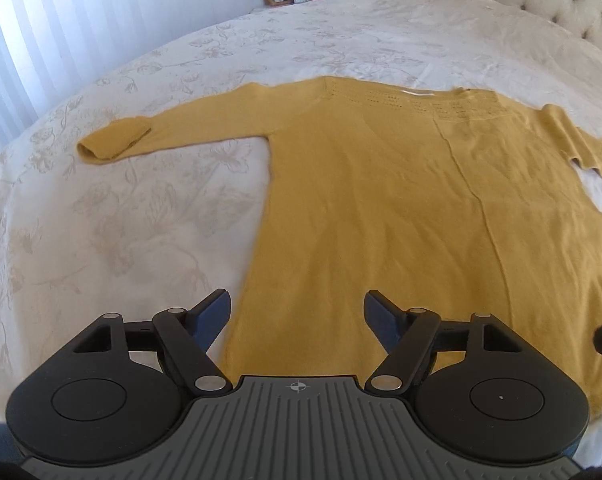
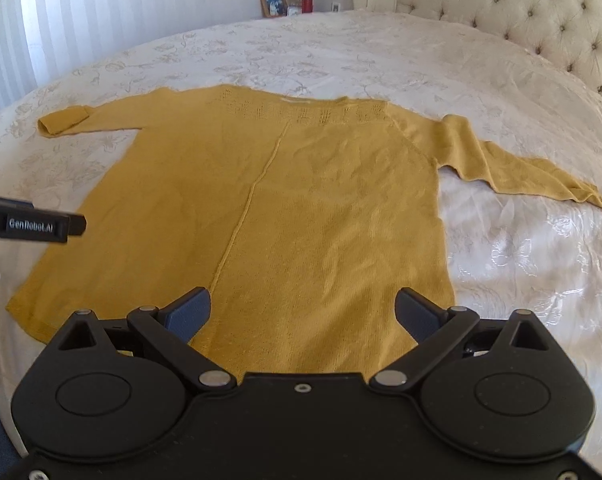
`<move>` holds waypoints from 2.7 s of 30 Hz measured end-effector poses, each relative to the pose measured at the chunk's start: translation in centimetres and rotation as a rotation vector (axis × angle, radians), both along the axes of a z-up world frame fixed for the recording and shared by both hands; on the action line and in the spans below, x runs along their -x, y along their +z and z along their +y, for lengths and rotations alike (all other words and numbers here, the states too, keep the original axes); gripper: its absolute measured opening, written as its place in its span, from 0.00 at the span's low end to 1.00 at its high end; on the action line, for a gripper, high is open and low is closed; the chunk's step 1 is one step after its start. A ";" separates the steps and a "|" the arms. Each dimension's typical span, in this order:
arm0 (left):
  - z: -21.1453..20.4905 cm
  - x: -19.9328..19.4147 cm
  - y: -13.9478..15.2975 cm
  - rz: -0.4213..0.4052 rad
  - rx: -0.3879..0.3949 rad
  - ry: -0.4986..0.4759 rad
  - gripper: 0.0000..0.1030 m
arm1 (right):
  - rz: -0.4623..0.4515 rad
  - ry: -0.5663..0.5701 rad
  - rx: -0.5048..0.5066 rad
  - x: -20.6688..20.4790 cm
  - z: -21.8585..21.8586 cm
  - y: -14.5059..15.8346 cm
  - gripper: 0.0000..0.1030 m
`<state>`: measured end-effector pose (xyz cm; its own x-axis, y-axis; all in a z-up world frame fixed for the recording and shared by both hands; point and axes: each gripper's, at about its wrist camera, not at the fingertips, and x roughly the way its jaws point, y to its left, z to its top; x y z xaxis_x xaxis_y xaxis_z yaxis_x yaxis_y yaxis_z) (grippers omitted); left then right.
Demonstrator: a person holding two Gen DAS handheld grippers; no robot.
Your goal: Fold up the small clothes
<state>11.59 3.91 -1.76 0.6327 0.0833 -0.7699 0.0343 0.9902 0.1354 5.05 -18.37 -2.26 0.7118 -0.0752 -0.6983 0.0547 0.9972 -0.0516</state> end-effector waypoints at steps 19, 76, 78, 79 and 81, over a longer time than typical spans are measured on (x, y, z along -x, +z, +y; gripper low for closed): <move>-2.6 2.8 4.6 0.047 0.258 -0.177 0.71 | 0.053 0.001 -0.225 0.0 -3.3 4.6 0.96; -1.0 -13.3 -6.5 -0.173 0.064 -0.153 0.71 | -0.025 -0.895 -0.137 -16.6 -39.4 -3.4 0.85; -0.9 -13.4 -6.7 -0.174 0.065 -0.155 0.71 | -0.002 -0.914 -0.160 -16.8 -39.7 -4.2 0.81; -0.9 -13.4 -6.7 -0.174 0.064 -0.157 0.71 | -0.010 -0.914 -0.170 -16.8 -39.7 -4.5 0.75; -0.8 -13.4 -6.6 -0.175 0.068 -0.156 0.71 | -0.031 -0.893 -0.170 -16.8 -39.3 -4.4 0.30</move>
<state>24.97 3.10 -8.37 0.7579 -0.0746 -0.6481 0.1699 0.9817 0.0856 21.89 -57.64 -6.63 0.4568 -0.5054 -0.7321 0.8094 0.5776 0.1063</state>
